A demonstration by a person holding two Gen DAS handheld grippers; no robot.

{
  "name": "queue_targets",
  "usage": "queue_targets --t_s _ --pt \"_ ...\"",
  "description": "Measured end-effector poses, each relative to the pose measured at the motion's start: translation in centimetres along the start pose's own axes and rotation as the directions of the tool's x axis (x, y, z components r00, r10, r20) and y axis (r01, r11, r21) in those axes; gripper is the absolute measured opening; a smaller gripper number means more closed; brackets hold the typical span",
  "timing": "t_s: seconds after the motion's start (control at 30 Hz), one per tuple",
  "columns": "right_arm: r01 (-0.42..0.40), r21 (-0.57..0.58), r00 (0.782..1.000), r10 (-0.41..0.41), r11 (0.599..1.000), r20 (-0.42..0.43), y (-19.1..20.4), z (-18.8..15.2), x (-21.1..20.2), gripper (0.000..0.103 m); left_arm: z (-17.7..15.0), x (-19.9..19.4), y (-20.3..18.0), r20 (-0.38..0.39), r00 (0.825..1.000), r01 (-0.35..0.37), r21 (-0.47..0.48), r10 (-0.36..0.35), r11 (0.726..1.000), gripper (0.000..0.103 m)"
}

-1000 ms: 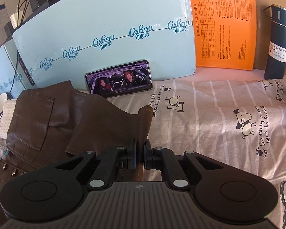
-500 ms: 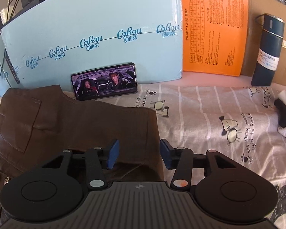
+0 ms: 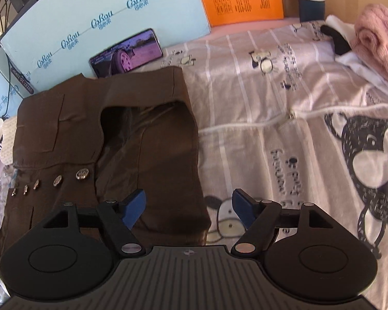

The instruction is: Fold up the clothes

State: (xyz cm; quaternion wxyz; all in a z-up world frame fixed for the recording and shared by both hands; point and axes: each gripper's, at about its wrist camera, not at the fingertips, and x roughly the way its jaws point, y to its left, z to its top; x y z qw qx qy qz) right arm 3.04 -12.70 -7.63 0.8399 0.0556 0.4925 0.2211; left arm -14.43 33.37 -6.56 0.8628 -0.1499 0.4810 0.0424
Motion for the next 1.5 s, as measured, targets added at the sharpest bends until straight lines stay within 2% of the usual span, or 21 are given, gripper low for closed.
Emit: queue_targets --t_s 0.07,0.2,0.33,0.4,0.43,0.47,0.5,0.53,0.57,0.6,0.67,0.73,0.83,0.9,0.97,1.03,1.13,1.27,1.3,1.43,1.5 --pt "0.014 0.009 0.999 -0.013 1.0 -0.029 0.1 -1.0 0.1 0.072 -0.2 0.6 -0.1 -0.018 1.0 0.021 0.004 -0.021 1.0 0.081" --pt "0.014 -0.023 0.997 -0.015 1.0 -0.071 1.1 -2.8 0.2 0.072 -0.7 1.5 -0.7 -0.036 0.999 0.007 0.014 -0.006 1.0 0.078" --pt "0.002 -0.048 0.994 -0.007 0.999 -0.113 2.1 -3.6 -0.1 0.071 -1.4 1.5 -1.5 -0.02 1.0 0.002 0.046 -0.001 0.999 0.067" --pt "0.0 -0.074 0.99 -0.01 0.997 -0.141 2.7 -4.0 -0.2 0.057 -1.6 1.4 -1.7 -0.011 1.0 0.016 0.069 -0.015 0.997 0.054" --pt "0.008 -0.087 0.989 -0.021 0.996 -0.147 2.9 -4.1 -0.3 0.053 -1.7 1.3 -1.9 -0.008 1.0 0.02 0.083 -0.019 0.996 0.044" --pt "0.02 -0.095 0.989 -0.034 0.995 -0.145 3.0 -4.1 -0.4 0.04 -1.7 1.2 -1.8 -0.005 1.0 0.031 0.085 -0.031 0.996 0.035" --pt "0.027 -0.097 0.99 -0.041 0.995 -0.139 2.8 -3.9 -0.5 0.019 -1.8 1.0 -1.7 -0.002 0.999 0.051 0.079 -0.051 0.996 0.03" --pt "0.034 -0.099 0.99 -0.048 0.994 -0.132 2.7 -3.8 -0.6 0.014 -1.8 0.9 -1.7 0.0 0.997 0.072 0.077 -0.072 0.994 0.022" --pt "0.042 -0.102 0.991 -0.054 0.994 -0.126 2.6 -3.6 -0.8 0.006 -1.7 0.9 -1.8 -0.003 0.996 0.089 0.079 -0.09 0.993 0.02" --pt "0.054 -0.115 0.991 -0.067 0.992 -0.117 2.5 -3.5 -1.0 0.005 -1.7 0.8 -1.9 -0.006 0.994 0.107 0.081 -0.107 0.991 0.019" --pt "0.086 -0.154 0.99 -0.101 0.984 -0.094 2.4 -3.3 -1.6 0.005 -1.6 0.9 -2.3 -0.009 0.989 0.146 0.086 -0.146 0.986 0.019" --pt "0.114 -0.143 0.988 -0.127 0.983 -0.084 1.4 -3.0 -2.3 0.005 -1.6 1.2 -3.1 -0.01 0.982 0.188 0.084 -0.188 0.979 0.019" --pt "0.181 -0.129 0.979 -0.191 0.975 -0.07 -0.4 -2.7 -3.3 0.005 -1.2 1.8 -5.1 -0.05 0.961 0.275 0.12 -0.271 0.954 0.02" --pt "0.232 -0.125 0.968 -0.242 0.965 -0.066 -1.6 -2.5 -3.8 0.005 -0.9 2.4 -5.8 -0.101 0.942 0.33 0.126 -0.319 0.936 0.027" --pt "0.269 -0.122 0.958 -0.278 0.956 -0.066 -2.7 -2.4 -4.0 0.005 -0.4 2.5 -6.0 -0.131 0.929 0.361 0.122 -0.346 0.924 0.048" --pt "0.305 -0.118 0.947 -0.314 0.945 -0.067 -3.8 -2.2 -4.2 0.006 0.3 2.1 -5.9 -0.137 0.923 0.377 0.126 -0.361 0.917 0.062" --pt "0.338 -0.1 0.937 -0.345 0.936 -0.062 -5.0 -1.8 -4.4 0.01 2.0 3.3 -5.7 -0.081 0.944 0.327 0.097 -0.32 0.94 0.069" --pt "0.376 -0.097 0.926 -0.378 0.922 0.002 -4.9 -0.7 -5.3 0.04 4.4 4.9 -5.5 -0.009 0.965 0.261 0.055 -0.261 0.964 0.07" --pt "0.381 -0.095 0.924 -0.381 0.92 0.025 -4.8 -0.4 -5.5 0.041 4.9 5.3 -5.4 0.009 0.97 0.244 0.043 -0.245 0.969 0.07" --pt "0.344 -0.07 0.937 -0.337 0.937 0.091 -3.8 1.2 -5.0 0.043 7.3 6.9 -5.1 0.078 0.981 0.18 -0.006 -0.179 0.984 0.066" --pt "0.293 -0.065 0.952 -0.285 0.954 0.107 -3.1 1.9 -4.1 0.047 8.4 7.7 -5.0 0.111 0.983 0.148 -0.032 -0.144 0.988 0.05"
